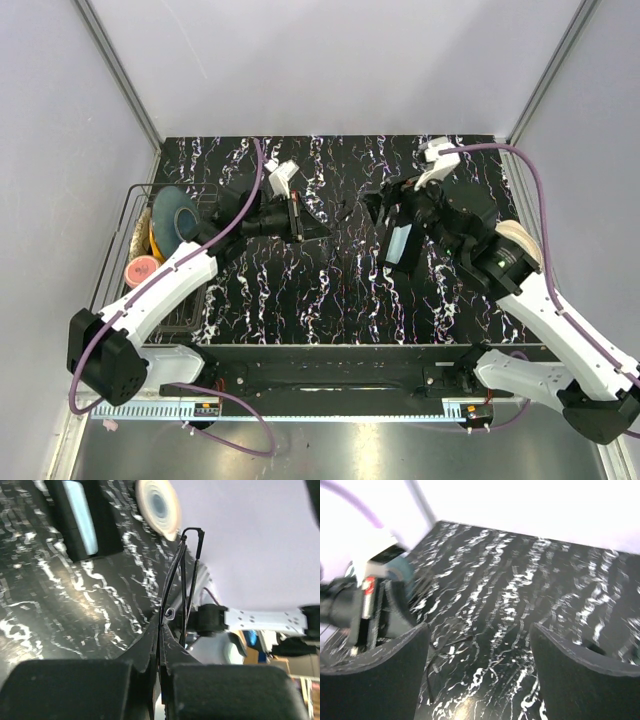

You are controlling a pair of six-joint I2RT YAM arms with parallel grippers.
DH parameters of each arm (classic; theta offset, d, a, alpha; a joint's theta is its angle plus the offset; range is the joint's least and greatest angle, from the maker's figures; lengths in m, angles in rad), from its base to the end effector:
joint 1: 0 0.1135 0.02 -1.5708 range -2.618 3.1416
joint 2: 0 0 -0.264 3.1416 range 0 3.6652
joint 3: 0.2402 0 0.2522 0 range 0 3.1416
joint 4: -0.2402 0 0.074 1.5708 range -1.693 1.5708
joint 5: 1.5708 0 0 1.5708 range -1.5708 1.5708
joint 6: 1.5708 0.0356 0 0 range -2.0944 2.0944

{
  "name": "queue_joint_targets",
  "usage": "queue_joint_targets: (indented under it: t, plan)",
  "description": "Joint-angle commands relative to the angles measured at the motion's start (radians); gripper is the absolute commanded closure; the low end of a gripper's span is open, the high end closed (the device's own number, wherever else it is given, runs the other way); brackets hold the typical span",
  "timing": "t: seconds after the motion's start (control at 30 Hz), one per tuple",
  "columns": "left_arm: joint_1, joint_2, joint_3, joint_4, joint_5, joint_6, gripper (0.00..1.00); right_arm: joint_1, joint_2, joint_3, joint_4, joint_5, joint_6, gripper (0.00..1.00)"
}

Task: Organize the sunglasses
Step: Fold the right temple of the sunglasses with the sunglasses, then move the opened sunglasses case to the center of the board.

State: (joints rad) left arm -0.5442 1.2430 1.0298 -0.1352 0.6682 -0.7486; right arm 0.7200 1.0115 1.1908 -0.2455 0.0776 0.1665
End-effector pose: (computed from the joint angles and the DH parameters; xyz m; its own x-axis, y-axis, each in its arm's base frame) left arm 0.2306 -0.1654 0.3354 -0.8297 -0.1224 -0.5447 0.4640 0.3914 -0.7947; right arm 0.1668 0.1427 0.4328 -0.1484 0.0897 -0.9849 -0.5827 0.7967 0.1603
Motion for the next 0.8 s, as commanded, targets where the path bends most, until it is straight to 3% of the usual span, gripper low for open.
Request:
queue_joint_targets:
  t: [0.0,0.1,0.23,0.43,0.6,0.77]
  plan:
    - [-0.002,-0.001,0.027,-0.115,-0.235,0.104,1.0,-0.031,-0.008,0.04,-0.211,0.401,0.178,0.12]
    - [-0.007,0.007,0.026,-0.148,-0.289,0.126,1.0,-0.115,0.013,-0.016,-0.271,0.355,0.298,0.12]
    - [-0.01,0.018,0.019,-0.15,-0.294,0.135,1.0,-0.33,0.059,-0.144,-0.275,0.2,0.364,0.14]
    - [-0.014,0.021,0.009,-0.152,-0.292,0.147,1.0,-0.405,0.229,-0.227,-0.249,0.14,0.35,0.2]
    - [-0.014,0.027,0.012,-0.159,-0.286,0.156,1.0,-0.461,0.39,-0.247,-0.178,0.103,0.357,0.45]
    - [-0.014,0.027,0.013,-0.17,-0.294,0.166,1.0,-0.488,0.487,-0.241,-0.123,0.108,0.352,0.53]
